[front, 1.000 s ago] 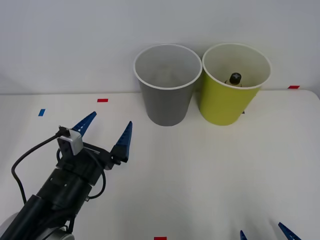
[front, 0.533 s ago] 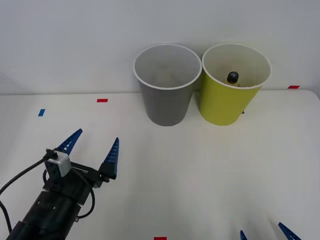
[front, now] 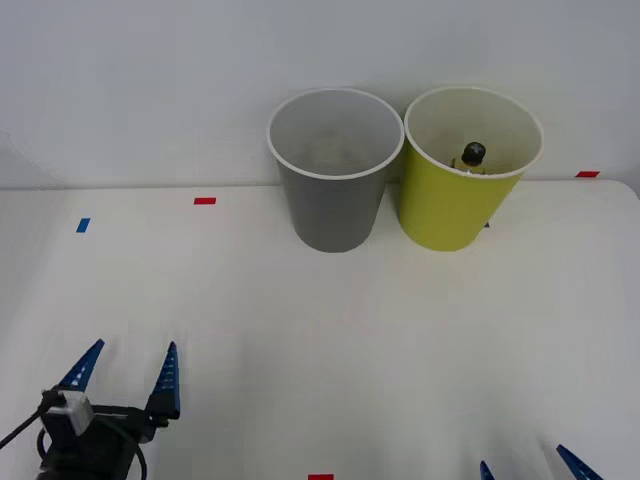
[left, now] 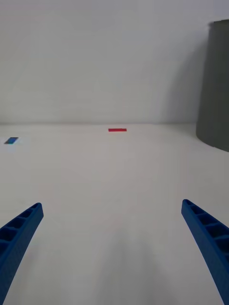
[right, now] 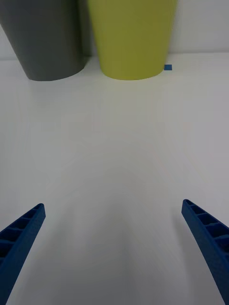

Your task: Put cans in the gray bin and PET bottles in the light green bin.

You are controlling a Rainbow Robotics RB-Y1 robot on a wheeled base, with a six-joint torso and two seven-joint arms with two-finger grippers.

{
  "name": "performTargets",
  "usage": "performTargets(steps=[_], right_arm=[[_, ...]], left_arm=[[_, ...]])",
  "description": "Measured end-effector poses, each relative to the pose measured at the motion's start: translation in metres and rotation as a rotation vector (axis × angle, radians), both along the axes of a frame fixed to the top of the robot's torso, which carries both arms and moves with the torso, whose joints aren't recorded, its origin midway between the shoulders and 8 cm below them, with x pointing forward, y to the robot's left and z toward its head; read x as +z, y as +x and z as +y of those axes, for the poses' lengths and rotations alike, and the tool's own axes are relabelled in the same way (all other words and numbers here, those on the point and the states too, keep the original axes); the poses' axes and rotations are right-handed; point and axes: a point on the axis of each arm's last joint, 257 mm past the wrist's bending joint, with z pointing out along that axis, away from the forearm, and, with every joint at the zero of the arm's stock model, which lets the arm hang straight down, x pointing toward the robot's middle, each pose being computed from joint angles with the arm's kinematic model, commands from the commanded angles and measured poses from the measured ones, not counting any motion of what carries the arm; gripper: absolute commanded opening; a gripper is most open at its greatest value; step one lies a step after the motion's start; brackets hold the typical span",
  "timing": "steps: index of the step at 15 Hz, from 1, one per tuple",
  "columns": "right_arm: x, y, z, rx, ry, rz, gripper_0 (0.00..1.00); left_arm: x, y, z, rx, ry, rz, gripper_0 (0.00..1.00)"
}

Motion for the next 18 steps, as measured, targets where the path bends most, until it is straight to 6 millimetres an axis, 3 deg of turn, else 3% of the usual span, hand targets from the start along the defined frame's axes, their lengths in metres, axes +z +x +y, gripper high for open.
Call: performTargets(steps=[3,8,13,18], right_arm=[[0.000,0.000,0.000,0.000,0.000,0.000,1.00],[0.000,0.000,0.000,0.000,0.000,0.000,1.00],[0.000,0.000,0.000,0.000,0.000,0.000,1.00],[0.000,0.000,0.000,0.000,0.000,0.000,1.00]], left_arm=[[-0.024,-0.041,-0.005,0.008,0.033,0.063,1.00],[-0.044,-0.095,-0.018,-0.005,0.063,0.144,1.00],[-0.048,-0.116,-0.018,-0.002,0.068,0.169,1.00],[-0.049,-0.119,-0.016,0.001,0.075,0.175,1.00]])
